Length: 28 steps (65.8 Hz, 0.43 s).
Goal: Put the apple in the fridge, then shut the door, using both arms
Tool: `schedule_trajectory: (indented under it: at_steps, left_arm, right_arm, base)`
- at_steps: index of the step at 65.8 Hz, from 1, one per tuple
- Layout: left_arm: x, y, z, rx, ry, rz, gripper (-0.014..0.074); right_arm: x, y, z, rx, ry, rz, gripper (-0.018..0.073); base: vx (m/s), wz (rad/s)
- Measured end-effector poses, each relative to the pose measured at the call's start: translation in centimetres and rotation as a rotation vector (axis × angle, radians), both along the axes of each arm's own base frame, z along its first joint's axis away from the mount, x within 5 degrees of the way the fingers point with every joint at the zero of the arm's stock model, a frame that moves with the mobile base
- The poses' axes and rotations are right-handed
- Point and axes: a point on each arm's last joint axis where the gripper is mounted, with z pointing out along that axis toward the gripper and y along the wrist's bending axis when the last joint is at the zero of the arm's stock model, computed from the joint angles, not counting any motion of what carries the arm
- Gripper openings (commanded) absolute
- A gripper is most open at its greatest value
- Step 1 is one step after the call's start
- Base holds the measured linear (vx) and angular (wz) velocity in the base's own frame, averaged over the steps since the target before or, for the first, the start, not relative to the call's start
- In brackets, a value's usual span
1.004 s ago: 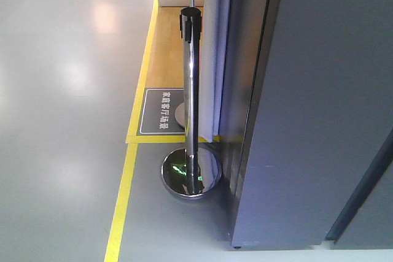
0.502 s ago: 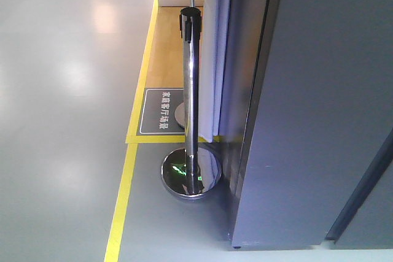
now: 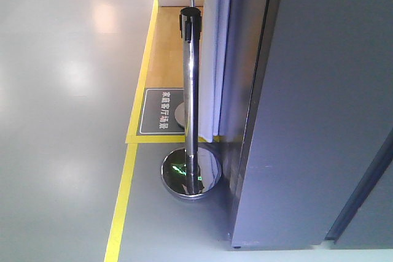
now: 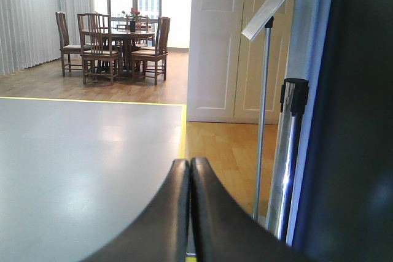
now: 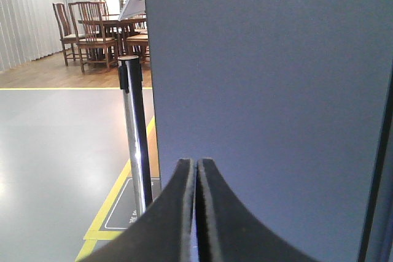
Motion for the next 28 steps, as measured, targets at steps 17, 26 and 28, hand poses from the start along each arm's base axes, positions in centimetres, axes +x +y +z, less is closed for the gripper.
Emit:
schedule_trajectory:
  at_steps: [17,26,28]
  left_arm:
    - [0.0,0.0,0.0,0.0,0.0,0.0,-0.0006]
    - [0.0,0.0,0.0,0.0,0.0,0.0,-0.0006]
    - [0.0,0.0,0.0,0.0,0.0,0.0,-0.0006]
  right_arm:
    - [0.0,0.0,0.0,0.007,0.0,0.001,-0.0002]
    - [0.0,0.0,0.0,0.007,0.0,0.001,-0.0002]
    - [0.0,0.0,0.0,0.007,0.0,0.001,-0.0002]
  base:
    - [0.0,0.0]
    - [0.0,0.0]
    - [0.0,0.0]
